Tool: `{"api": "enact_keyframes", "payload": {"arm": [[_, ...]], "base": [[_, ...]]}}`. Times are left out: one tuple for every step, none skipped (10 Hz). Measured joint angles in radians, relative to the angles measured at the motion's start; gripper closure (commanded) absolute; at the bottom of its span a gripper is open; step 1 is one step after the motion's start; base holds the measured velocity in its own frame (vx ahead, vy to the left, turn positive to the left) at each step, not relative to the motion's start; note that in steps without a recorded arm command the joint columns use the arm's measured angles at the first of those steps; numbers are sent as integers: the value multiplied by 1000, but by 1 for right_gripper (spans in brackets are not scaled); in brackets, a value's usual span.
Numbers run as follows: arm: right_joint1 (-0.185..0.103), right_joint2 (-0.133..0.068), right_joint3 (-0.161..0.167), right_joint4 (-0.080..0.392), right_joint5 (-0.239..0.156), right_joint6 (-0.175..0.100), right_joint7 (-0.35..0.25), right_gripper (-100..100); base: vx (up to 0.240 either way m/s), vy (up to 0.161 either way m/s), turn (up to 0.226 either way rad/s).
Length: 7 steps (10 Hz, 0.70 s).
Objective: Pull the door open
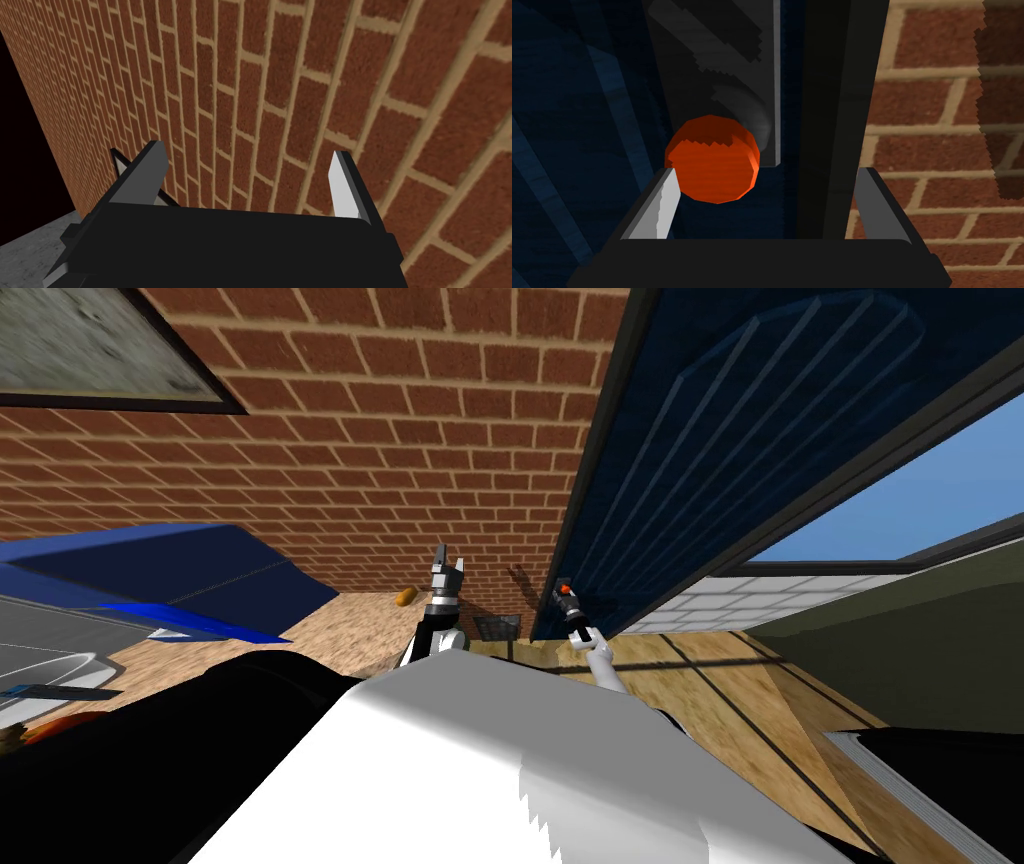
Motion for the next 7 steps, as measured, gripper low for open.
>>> {"api": "enact_keyframes", "payload": {"arm": [[3, 2, 0, 1, -1, 1, 3, 100], [2, 0, 0, 0, -1, 0, 1, 100], [2, -2, -3, 0, -1, 0, 0, 100], [3, -2, -1, 0, 0, -1, 0, 100], [3, -2, -1, 0, 0, -1, 0, 100], [3, -2, -1, 1, 0, 0, 0, 100], [3, -2, -2, 1, 0, 0, 0, -100]], "base": [[-18, 6, -49], [-1, 2, -42], [0, 0, 0], [0, 0, 0], [0, 0, 0], [0, 0, 0], [-133, -26, -26]]}}
